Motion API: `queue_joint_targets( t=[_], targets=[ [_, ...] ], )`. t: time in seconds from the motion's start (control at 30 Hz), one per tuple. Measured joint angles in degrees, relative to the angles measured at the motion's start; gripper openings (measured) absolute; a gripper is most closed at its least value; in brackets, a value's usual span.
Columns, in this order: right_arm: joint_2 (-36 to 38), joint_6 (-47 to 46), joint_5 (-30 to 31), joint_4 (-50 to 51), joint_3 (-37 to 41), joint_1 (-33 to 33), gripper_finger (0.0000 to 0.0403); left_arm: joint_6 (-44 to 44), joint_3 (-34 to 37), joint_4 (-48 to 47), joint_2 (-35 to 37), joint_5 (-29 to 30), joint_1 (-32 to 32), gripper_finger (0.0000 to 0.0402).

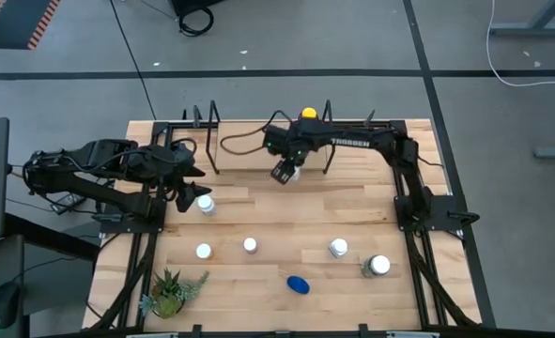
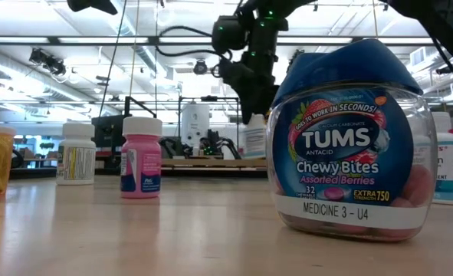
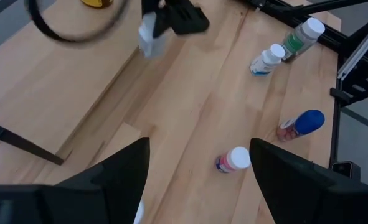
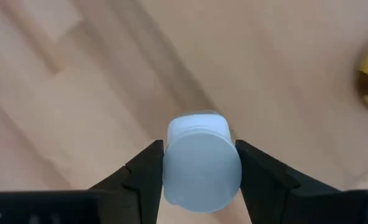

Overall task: Pick and place medicine bottles onto shelf by color
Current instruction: Put the middle white pill bottle on the shelf

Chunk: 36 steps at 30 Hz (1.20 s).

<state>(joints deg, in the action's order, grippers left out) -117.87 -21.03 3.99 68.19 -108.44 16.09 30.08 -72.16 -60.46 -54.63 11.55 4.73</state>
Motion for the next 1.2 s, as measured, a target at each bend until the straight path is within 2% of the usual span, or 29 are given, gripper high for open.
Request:
queue_joint_targets(
  t=[0.27, 0.47, 0.87, 1.2],
  targets=[
    [2.5, -2.6, 6.4, -0.5, 0.2, 5.4, 0.0181, 2.3, 0.0, -2.5, 0.0, 0.0, 0.0, 0.0282],
    [2.5, -7.6, 7.0, -0.1, 0.3, 8.4, 0.0181, 2.4, 0.0, -2.8, 0.0, 0.0, 0.0, 0.0282],
    [2.5, -21.9, 7.4, 1.5, 1.4, 8.5, 0.0185, 2.3, 0.0, -2.9, 0.0, 0.0, 0.0, 0.0282],
    [2.5, -23.4, 7.3, 2.8, 3.1, 8.1, 0.0208, 1.8, 0.0, -2.9, 0.0, 0.0, 0.0, 0.0282]
  ],
)
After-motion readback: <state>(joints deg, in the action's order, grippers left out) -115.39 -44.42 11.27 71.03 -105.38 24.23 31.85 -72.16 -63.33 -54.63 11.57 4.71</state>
